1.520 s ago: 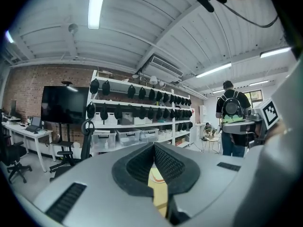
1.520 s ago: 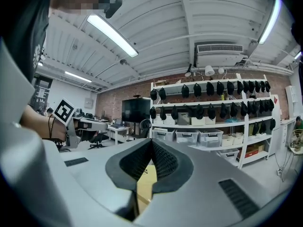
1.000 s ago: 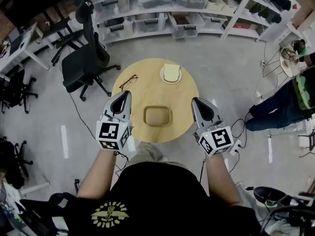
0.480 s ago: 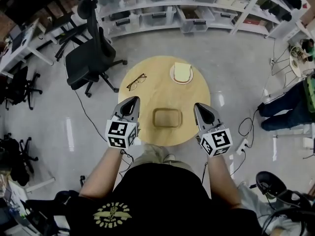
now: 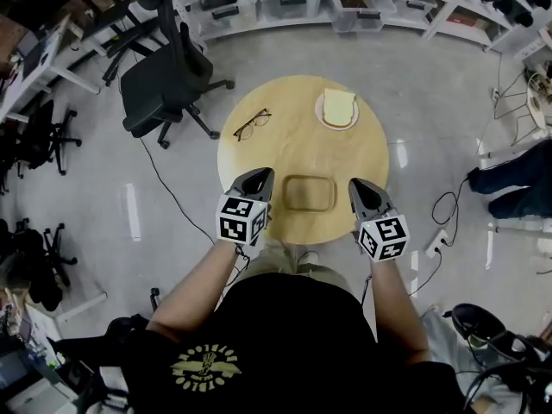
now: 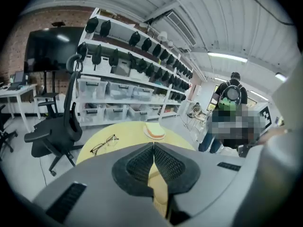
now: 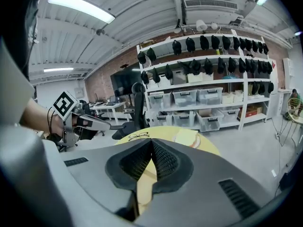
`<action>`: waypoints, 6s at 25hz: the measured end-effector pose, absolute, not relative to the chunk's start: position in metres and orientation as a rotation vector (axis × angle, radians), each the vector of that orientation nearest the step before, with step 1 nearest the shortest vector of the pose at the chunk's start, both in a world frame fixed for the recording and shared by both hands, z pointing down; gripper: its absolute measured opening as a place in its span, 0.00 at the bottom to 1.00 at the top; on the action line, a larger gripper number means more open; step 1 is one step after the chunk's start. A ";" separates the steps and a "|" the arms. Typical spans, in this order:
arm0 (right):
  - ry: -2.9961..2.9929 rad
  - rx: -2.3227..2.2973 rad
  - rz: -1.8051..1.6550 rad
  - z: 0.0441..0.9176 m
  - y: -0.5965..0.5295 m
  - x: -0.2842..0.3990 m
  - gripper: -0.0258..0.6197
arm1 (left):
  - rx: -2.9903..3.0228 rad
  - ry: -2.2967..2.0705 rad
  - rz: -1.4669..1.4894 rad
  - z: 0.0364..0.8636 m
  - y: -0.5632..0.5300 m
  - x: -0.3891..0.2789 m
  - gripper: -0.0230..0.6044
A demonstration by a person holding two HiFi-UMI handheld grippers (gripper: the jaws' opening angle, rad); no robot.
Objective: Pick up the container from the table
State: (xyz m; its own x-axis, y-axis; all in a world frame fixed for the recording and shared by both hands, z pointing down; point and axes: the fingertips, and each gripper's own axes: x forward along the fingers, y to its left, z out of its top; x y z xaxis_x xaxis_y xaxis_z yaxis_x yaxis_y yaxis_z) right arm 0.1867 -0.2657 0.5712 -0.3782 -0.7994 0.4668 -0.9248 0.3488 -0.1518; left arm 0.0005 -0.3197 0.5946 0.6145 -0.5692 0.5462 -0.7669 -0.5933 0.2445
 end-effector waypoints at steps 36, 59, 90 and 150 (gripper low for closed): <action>-1.937 1.309 1.216 0.794 -0.243 0.168 0.24 | 1.958 -0.726 0.877 0.798 -0.280 0.024 0.19; -2.023 1.292 1.038 0.725 -0.240 0.182 0.15 | 2.119 -0.855 0.849 0.718 -0.279 0.044 0.14; -2.298 1.331 0.601 0.546 -0.223 0.182 0.17 | 2.442 -1.150 0.606 0.542 -0.255 0.042 0.14; -2.541 1.479 0.094 0.333 -0.177 0.163 0.16 | 2.764 -1.417 0.203 0.317 -0.211 0.021 0.11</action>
